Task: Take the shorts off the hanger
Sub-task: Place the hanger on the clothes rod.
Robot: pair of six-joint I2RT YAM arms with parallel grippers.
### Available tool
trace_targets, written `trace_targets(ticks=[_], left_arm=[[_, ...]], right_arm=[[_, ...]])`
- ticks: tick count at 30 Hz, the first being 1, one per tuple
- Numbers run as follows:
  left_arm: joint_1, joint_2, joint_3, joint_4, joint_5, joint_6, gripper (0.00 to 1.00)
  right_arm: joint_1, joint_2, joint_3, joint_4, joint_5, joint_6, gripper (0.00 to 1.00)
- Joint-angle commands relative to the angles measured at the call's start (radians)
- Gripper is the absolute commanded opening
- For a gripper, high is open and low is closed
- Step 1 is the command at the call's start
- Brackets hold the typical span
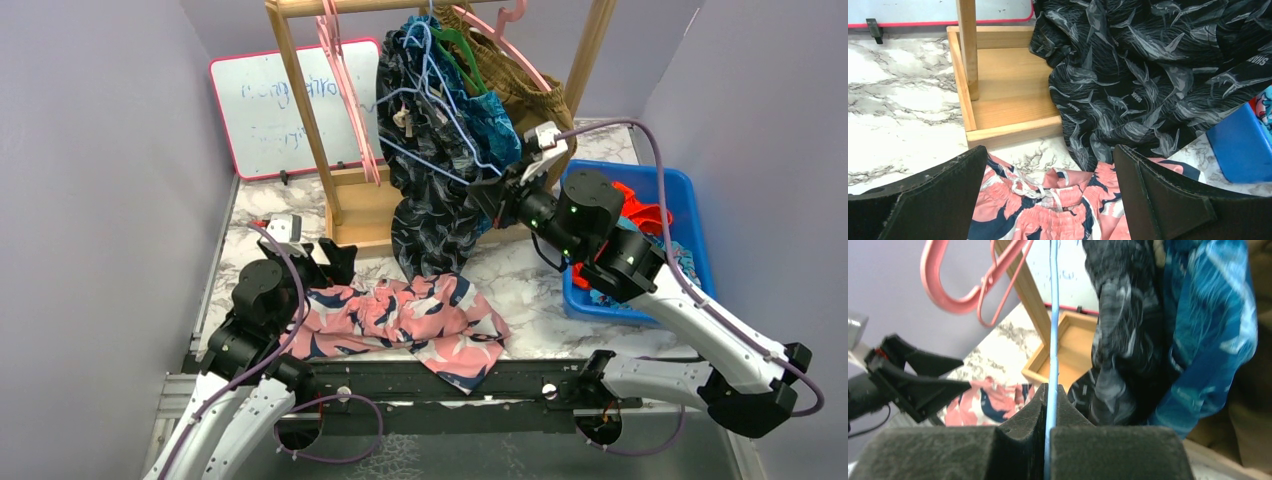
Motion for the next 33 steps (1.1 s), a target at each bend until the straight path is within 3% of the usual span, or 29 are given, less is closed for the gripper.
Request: trace_targets(ticks=[1,13,23,33], left_arm=[[0.000,0.013,0.018,-0.007,-0.022,0.032,0.99],[0.000,0.036,0.018,-0.002,-0.033,0.035,0.99],[0.000,0.044,0.017,-0.002,-0.023,0.038,0.99],[0.000,0.042,0.014,-0.001,-0.021,0.038,0.99]], right_arm=[[0.002,0.047,0.085,0.127,0.103,-0.071,0.01],[0.003,0.159,0.195,0.209,0.094,-0.161,0.01],[0.003,0.390,0.444,0.037,0.129,-0.159,0.01],[0.003,0.382,0.392,0.004,0.059,-0.145,0.03]])
